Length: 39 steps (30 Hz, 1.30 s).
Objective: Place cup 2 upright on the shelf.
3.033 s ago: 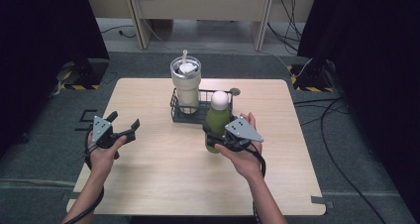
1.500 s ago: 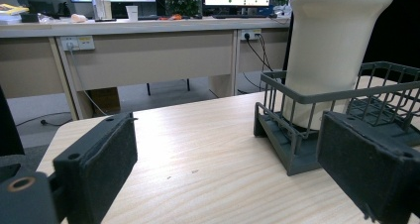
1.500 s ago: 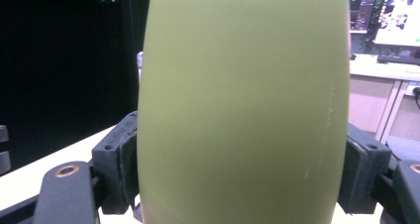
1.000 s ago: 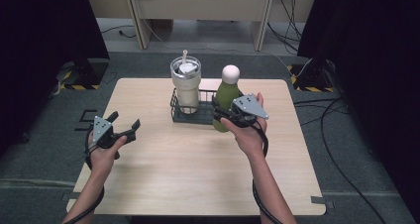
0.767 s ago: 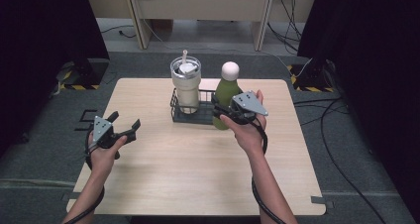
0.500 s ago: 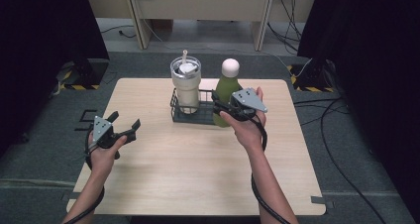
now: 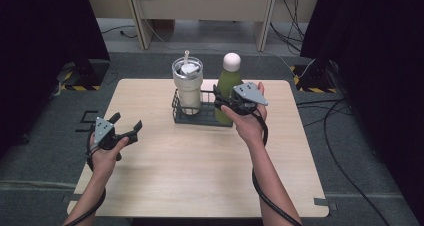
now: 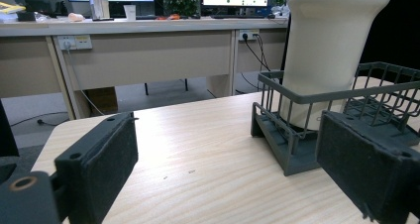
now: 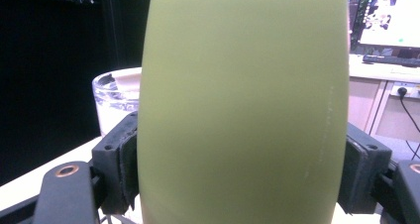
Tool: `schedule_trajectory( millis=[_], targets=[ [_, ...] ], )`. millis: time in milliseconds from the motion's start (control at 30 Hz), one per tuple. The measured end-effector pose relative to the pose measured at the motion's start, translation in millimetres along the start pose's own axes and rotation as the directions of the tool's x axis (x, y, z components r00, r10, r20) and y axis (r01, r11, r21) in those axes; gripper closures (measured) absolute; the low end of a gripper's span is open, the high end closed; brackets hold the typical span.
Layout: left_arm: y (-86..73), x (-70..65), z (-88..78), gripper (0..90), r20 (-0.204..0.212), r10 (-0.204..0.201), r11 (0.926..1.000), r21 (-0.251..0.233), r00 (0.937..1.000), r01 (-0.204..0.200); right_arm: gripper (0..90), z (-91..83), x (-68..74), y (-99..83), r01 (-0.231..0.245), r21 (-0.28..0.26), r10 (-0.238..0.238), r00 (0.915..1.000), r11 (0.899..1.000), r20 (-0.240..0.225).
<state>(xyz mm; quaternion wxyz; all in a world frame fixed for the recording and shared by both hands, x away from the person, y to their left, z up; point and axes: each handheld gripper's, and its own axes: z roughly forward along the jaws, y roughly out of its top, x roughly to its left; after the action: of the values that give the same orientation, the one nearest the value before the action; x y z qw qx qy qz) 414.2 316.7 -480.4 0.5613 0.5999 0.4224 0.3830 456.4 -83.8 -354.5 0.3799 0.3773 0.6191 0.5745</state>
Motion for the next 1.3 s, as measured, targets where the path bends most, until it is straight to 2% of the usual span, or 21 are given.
schedule_trajectory(
  millis=[533, 1300],
  targets=[
    [-0.3, 0.8, 0.1, 8.7, -0.001, -0.003, 1.0, 0.001, 1.0, 0.003, 22.4, 14.0, -5.4, 12.5, -0.002, -0.007, 0.002, 0.9999, 1.0, 0.012],
    [-0.8, 1.1, 0.3, 9.2, 0.0, -0.003, 1.0, 0.003, 1.0, 0.003, 22.4, 42.7, -14.8, 21.9, -0.009, 0.015, 0.008, 0.9993, 1.0, 0.036]
  ],
)
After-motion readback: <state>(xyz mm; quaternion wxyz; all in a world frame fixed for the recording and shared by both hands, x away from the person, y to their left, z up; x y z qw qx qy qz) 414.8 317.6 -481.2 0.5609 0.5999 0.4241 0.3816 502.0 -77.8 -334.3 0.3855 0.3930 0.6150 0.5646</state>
